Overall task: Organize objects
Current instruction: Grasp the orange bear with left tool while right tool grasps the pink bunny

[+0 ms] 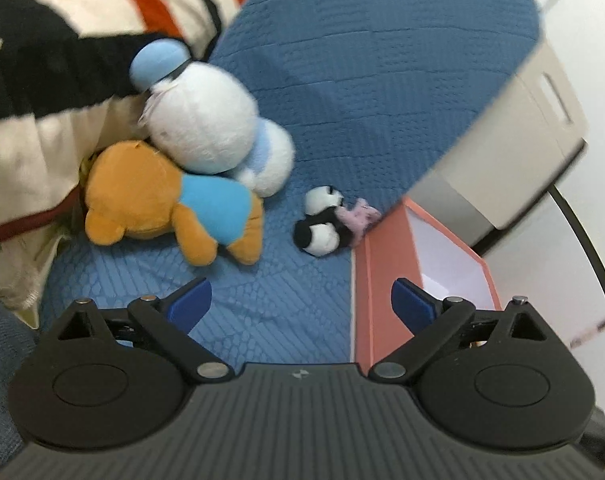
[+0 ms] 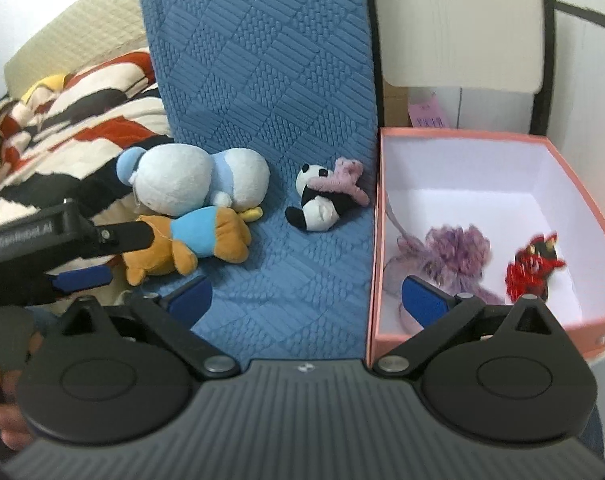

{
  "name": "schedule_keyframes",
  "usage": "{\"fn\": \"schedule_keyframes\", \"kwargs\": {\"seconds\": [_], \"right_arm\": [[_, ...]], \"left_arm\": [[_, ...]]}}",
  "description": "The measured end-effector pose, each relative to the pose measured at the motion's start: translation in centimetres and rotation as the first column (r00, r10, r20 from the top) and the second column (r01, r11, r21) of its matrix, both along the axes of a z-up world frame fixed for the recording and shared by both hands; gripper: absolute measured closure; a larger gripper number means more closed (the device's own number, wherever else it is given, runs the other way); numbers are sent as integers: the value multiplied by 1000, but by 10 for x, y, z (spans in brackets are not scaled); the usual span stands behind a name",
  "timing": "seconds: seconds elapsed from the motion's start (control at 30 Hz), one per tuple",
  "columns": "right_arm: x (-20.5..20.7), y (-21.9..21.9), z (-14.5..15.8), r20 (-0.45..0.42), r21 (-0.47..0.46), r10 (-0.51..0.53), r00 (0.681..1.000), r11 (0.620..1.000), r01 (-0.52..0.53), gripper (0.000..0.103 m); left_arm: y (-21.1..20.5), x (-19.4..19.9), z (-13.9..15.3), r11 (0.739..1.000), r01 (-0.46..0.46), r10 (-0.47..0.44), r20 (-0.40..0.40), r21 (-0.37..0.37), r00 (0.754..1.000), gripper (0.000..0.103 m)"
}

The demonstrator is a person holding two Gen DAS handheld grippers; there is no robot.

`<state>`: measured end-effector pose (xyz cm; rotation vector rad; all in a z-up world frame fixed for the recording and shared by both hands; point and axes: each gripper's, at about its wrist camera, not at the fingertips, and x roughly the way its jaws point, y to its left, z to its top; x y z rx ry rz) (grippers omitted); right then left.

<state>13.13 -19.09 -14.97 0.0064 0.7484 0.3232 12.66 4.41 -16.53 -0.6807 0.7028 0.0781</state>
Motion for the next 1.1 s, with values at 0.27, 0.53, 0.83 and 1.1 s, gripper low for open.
{"fn": "schedule_keyframes", "kwargs": {"seconds": [0.27,0.53,0.83,1.1], "right_arm": [[42,20,-8,32,-108,137,990,985,-133,2],[80,48,-19,46,-307,292,955,914,-264,24],[132,66,-41,17,-399,359,933,858,-323,28],[180,97,-69,-22,-527,454,891,752,-396,29]], "left_arm": [[23,46,-42,977,-151,140,-82,-151,987,5],[40,70,-86,879,-324,289,-150,-351,946,5],[65,84,-135,763,-415,368,-194,-495,909,6],[73,86,-167,698,-429,399,-185,-574,898,13]]}}
